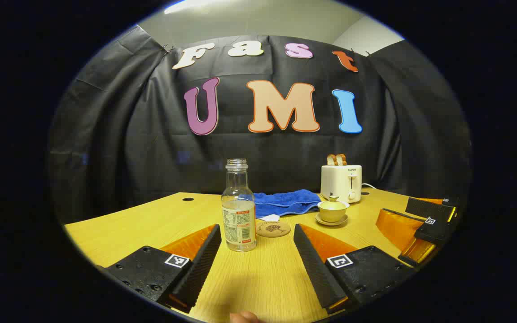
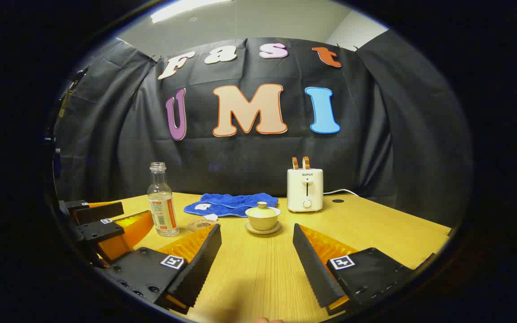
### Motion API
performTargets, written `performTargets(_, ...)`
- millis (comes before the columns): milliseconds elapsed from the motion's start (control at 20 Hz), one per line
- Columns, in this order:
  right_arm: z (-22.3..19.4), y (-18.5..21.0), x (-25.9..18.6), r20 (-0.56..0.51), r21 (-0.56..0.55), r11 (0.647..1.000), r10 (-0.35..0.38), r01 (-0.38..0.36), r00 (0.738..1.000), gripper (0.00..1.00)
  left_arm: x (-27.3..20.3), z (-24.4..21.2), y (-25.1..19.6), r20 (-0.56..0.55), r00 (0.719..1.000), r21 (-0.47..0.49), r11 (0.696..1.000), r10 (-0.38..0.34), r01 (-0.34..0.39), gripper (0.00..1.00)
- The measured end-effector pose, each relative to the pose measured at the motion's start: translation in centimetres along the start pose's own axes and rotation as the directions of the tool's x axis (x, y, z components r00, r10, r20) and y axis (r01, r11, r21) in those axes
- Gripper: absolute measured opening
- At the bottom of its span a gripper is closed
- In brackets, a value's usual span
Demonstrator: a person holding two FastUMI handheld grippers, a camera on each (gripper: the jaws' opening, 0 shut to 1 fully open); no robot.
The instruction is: Open the teacup lid with one hand, grasp the water bottle and pour water into the teacup with the other hand; after pouring, place the water bottle on the coaster and then close the teacup lid.
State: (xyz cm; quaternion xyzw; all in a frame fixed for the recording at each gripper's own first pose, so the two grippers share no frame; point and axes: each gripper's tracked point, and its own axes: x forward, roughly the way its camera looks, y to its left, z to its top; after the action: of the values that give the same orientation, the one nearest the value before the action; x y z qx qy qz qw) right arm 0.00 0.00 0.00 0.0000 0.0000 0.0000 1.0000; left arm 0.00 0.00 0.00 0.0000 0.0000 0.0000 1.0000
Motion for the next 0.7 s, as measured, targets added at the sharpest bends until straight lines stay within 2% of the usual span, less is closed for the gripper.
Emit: performTargets(700,-0.01,-0.07,0.02,-0.003,0.0,1.0,-0.008,0.008,1.0,1.0,0.0,0.0,0.18,0.0,1.0,-0.002,1.0,0.009,-0.009,0.95)
